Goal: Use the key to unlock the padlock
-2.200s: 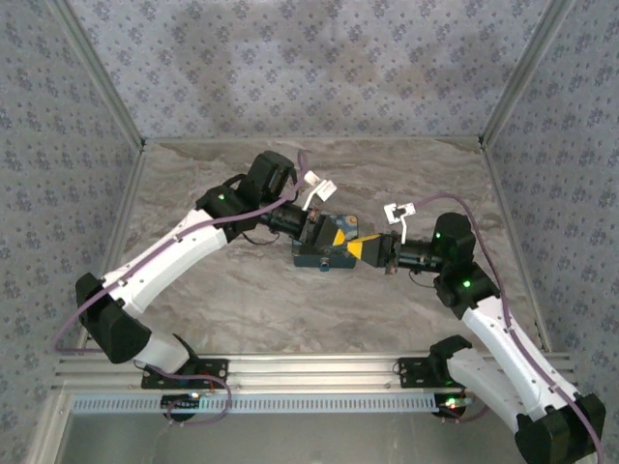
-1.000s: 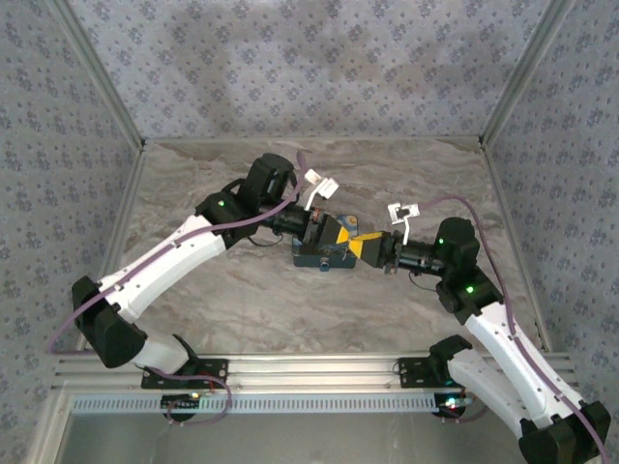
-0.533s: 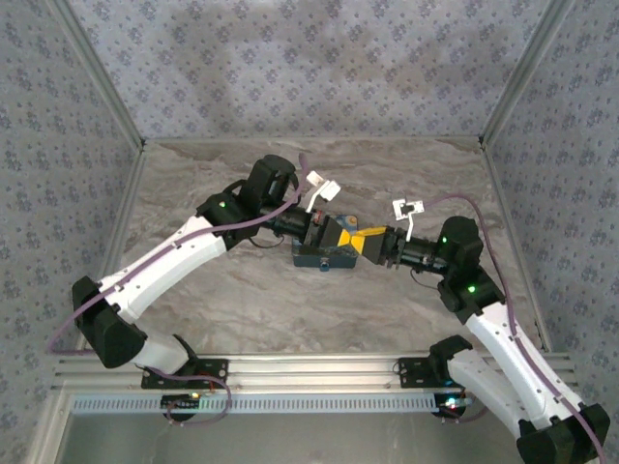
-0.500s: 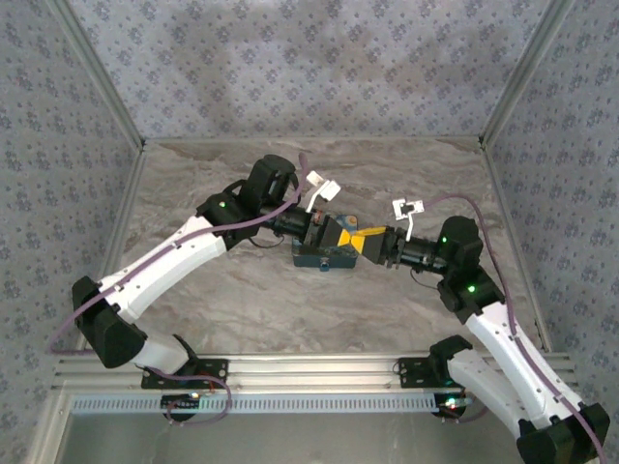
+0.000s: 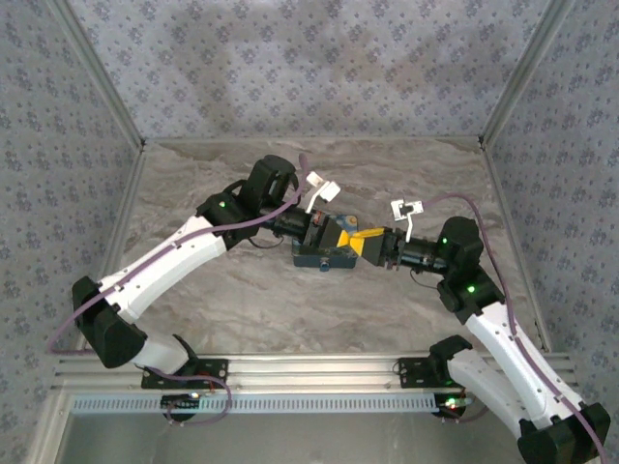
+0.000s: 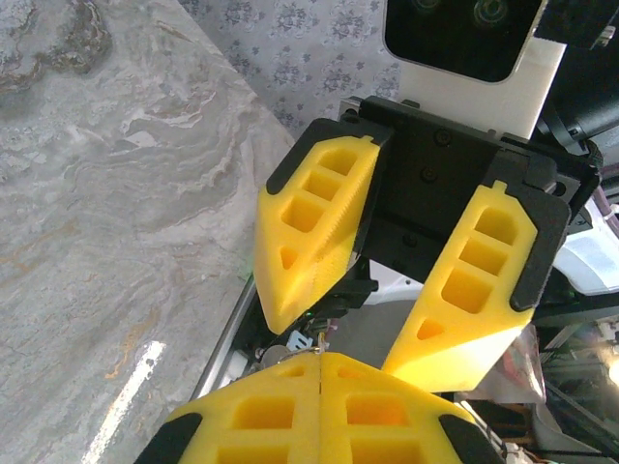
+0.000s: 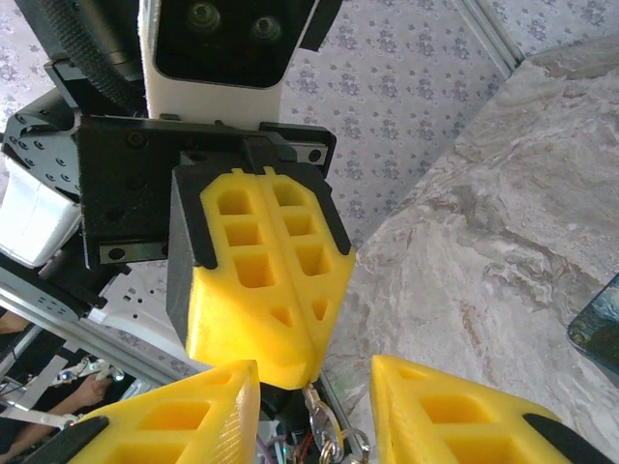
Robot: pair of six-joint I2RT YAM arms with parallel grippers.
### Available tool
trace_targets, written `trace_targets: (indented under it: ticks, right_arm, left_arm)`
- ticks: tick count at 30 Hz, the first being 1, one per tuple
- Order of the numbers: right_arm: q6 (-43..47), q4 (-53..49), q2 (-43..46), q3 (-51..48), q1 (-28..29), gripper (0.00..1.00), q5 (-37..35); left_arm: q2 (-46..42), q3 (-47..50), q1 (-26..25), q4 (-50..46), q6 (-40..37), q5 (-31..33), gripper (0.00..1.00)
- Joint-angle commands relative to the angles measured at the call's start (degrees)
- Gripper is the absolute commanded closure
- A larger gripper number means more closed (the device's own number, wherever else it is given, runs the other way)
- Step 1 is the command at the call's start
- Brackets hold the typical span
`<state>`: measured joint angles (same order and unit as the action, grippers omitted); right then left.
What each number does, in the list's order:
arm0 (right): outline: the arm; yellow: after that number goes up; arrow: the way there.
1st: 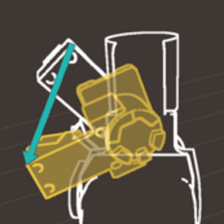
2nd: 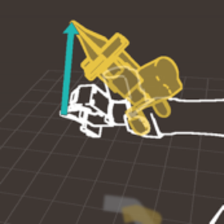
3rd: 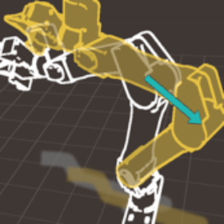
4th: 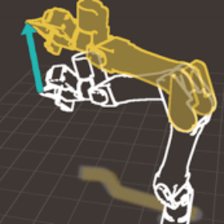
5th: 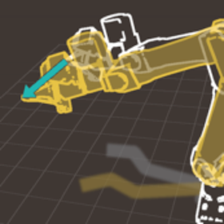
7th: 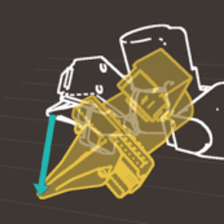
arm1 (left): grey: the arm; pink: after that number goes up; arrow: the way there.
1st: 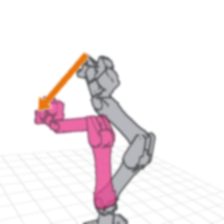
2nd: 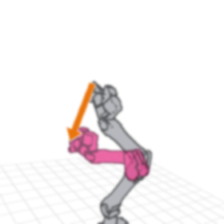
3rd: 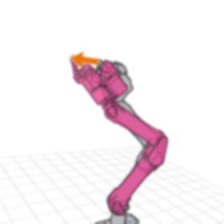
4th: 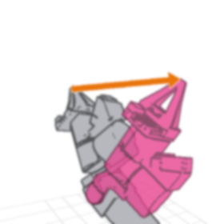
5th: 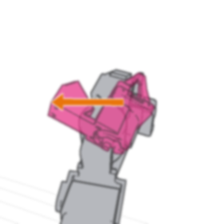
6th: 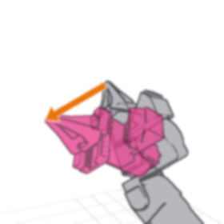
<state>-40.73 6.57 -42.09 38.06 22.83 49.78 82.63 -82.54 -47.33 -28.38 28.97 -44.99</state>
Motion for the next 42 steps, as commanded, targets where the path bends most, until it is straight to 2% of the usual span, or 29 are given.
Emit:
trace_targets:
  ticks: [1,9,13,18,19,22,35,39,40,41,42]
  right_arm:
    - [-0.3,2.0,0.5,-0.7,0.7,0.61,1.6]
    - [0.0,1.7,0.4,-1.6,1.1,0.63,1.4]
    - [-0.1,2.2,0.8,-1.7,1.1,0.74,1.4]
    - [-0.1,2.2,0.8,-1.5,1.2,0.80,1.8]
    - [-0.1,2.2,0.8,-1.6,1.3,0.87,2.0]
    - [0.2,2.1,1.0,-1.6,1.4,0.99,2.1]
    - [0.5,2.7,2.2,-1.2,1.5,1.00,0.1]
    - [1.3,1.3,1.0,-0.2,2.3,1.00,0.9]
    - [1.6,0.4,1.0,-0.2,2.4,1.00,0.8]
    - [2.2,-0.5,1.4,-0.3,2.3,1.00,0.4]
    - [2.7,-1.5,1.7,-0.3,2.2,1.00,0.0]
  left_arm:
    - [-0.3,-1.8,0.4,0.7,-0.8,-0.2,1.00]
    - [-0.8,-1.9,0.6,1.3,-0.5,-0.2,1.00]
    - [-1.1,-1.8,0.8,1.4,-0.4,-0.2,1.00]
    - [-1.3,-1.6,0.8,1.3,-0.3,0.0,1.00]
    - [-1.4,-1.6,1.0,1.3,-0.3,0.0,1.00]
    - [-1.4,-1.4,1.0,1.6,-0.1,0.1,1.00]
    - [-0.6,0.0,0.5,4.1,1.4,-0.9,1.00]
    - [-1.8,0.3,1.0,4.0,1.2,0.7,1.00]
    - [-2.3,0.4,1.3,3.7,1.3,1.4,0.93]
    - [-2.8,0.6,1.9,3.6,1.6,2.5,0.78]
    - [-3.5,1.0,2.4,3.6,2.1,3.7,0.66]
